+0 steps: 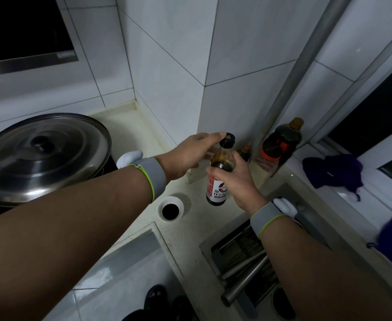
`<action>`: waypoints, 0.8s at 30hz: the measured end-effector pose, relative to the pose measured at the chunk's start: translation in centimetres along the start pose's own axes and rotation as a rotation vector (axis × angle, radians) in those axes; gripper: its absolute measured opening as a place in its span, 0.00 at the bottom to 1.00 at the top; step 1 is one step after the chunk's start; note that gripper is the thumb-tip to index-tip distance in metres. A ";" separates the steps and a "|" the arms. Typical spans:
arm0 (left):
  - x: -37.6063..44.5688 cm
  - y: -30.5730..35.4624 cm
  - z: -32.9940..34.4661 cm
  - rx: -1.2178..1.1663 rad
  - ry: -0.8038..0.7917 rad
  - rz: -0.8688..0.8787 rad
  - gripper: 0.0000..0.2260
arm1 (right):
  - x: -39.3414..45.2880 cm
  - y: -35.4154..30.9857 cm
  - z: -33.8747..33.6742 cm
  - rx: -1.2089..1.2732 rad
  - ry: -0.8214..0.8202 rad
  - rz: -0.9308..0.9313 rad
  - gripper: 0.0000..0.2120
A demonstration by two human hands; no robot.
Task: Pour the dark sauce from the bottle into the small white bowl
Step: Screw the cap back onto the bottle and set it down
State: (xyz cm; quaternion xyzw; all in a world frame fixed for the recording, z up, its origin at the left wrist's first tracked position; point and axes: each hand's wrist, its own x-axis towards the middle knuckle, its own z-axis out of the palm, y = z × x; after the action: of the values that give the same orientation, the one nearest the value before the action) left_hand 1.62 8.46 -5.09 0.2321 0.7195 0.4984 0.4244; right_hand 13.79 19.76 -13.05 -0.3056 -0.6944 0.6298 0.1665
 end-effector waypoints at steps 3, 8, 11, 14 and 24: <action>0.2 -0.7 0.0 0.027 0.096 0.072 0.22 | 0.7 1.0 0.3 -0.055 0.061 0.016 0.25; 0.7 -3.1 -0.5 0.142 0.270 0.130 0.11 | 2.2 3.4 0.9 -0.064 0.199 0.045 0.25; 0.6 -4.8 -1.2 0.179 0.317 0.109 0.09 | 3.3 4.8 1.4 -0.090 0.252 0.036 0.22; 0.2 -5.9 -1.8 0.243 0.330 0.074 0.10 | 4.4 5.2 1.7 -0.095 0.301 0.024 0.22; -0.3 -9.6 -2.6 0.426 0.273 -0.032 0.11 | 5.6 7.0 2.4 -0.121 0.308 0.025 0.21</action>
State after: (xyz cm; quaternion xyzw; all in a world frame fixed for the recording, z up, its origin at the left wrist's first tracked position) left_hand 0.46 3.07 -13.41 0.2354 0.8626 0.3554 0.2724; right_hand 9.61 21.58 -21.15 -0.4164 -0.6937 0.5345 0.2445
